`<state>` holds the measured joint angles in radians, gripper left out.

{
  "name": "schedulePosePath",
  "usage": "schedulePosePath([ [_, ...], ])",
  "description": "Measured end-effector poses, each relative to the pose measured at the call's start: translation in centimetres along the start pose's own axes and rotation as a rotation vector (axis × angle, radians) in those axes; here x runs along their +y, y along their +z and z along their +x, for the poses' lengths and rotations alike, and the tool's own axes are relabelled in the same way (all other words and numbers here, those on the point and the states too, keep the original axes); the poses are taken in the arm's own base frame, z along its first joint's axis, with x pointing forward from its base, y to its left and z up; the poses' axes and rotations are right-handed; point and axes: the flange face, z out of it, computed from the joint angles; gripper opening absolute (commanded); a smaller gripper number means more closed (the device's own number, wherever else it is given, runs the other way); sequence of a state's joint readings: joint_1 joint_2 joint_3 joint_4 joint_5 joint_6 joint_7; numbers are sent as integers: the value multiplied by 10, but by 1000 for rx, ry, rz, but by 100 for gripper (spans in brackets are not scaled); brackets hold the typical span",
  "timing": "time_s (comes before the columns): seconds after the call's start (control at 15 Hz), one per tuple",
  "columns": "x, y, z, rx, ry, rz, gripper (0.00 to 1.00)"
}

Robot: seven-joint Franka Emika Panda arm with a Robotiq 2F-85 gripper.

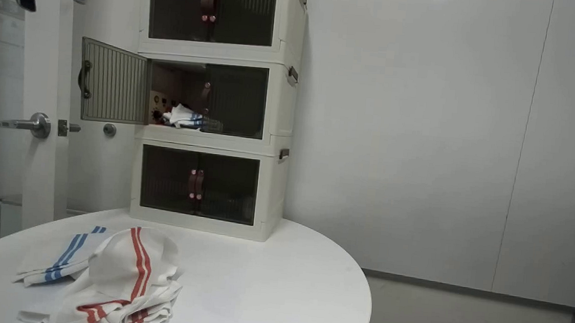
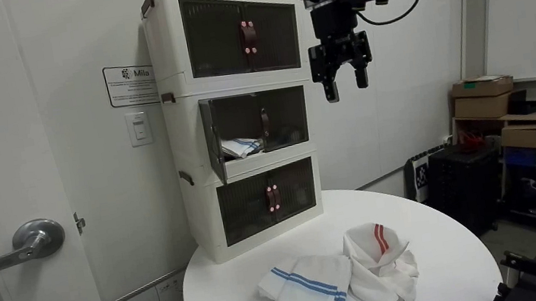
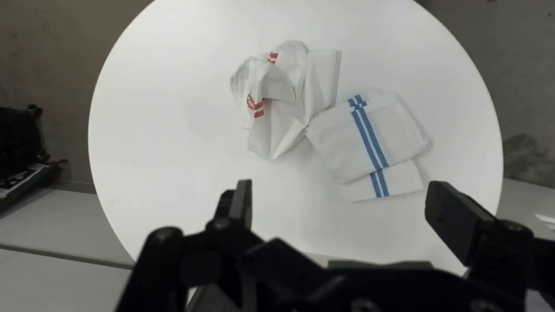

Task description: Place one towel inside the middle shelf

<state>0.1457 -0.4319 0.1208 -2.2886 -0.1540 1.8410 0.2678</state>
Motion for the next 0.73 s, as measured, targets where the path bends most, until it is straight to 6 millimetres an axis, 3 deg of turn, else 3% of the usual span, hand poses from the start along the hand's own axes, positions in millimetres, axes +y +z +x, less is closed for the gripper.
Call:
schedulePosePath([
  [0.33,69,48,-40,175,36,78,100],
  [0.47,79,55,-53,198,45,91,100],
  [0.73,77,52,-57,211,43,92,100],
])
